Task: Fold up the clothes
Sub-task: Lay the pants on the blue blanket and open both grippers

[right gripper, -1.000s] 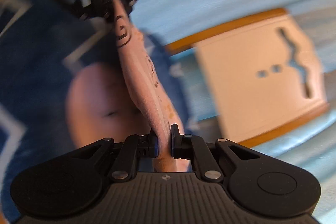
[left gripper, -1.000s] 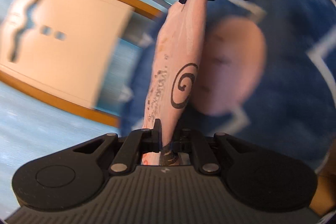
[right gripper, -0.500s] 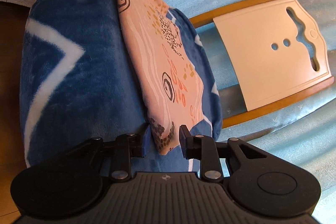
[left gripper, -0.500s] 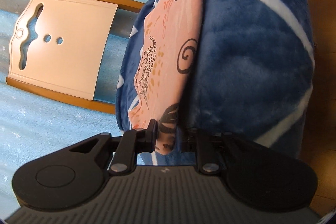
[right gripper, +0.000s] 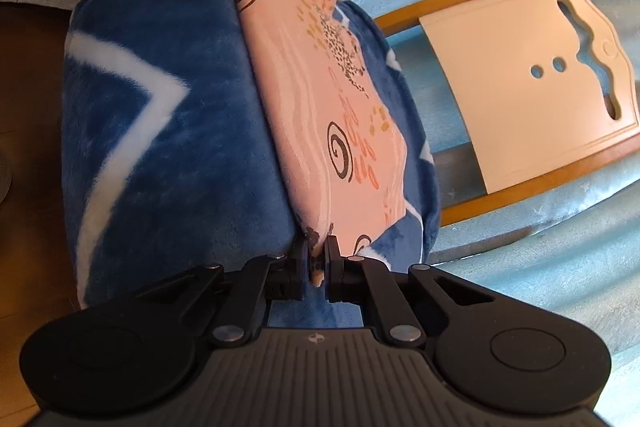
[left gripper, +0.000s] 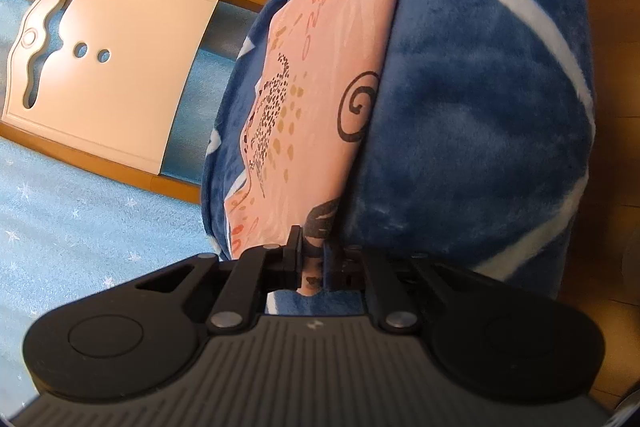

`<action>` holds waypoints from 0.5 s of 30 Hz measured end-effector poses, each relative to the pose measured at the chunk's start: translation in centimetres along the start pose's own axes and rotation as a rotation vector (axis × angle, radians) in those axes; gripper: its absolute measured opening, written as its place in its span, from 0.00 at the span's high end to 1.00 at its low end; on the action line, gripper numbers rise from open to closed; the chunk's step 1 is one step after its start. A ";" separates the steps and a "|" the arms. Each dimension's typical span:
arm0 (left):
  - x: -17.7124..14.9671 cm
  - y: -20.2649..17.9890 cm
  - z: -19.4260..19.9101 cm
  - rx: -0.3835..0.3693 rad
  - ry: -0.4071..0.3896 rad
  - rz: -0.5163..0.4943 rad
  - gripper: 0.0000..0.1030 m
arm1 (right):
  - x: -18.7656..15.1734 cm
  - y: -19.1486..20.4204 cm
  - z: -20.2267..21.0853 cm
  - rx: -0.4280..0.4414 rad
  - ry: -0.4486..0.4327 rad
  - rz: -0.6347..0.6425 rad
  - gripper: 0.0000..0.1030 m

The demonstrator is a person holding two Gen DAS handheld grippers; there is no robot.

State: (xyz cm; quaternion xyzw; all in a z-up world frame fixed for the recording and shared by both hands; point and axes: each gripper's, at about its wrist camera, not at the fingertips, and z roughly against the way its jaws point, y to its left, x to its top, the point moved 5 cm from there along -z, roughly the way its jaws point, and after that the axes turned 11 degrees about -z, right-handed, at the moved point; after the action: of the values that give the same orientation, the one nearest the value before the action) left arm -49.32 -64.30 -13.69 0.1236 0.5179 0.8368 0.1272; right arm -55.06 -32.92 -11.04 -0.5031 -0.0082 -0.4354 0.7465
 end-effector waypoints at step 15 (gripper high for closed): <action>-4.8 3.1 3.8 -0.065 0.010 0.356 0.90 | -0.7 -5.2 3.2 0.111 -0.048 -0.498 0.89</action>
State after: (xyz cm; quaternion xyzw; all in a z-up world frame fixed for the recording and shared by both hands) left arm -43.81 -64.08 -9.59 0.2051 0.4612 0.8630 -0.0214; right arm -57.54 -30.65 -5.86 -0.4539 -0.1733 -0.5926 0.6425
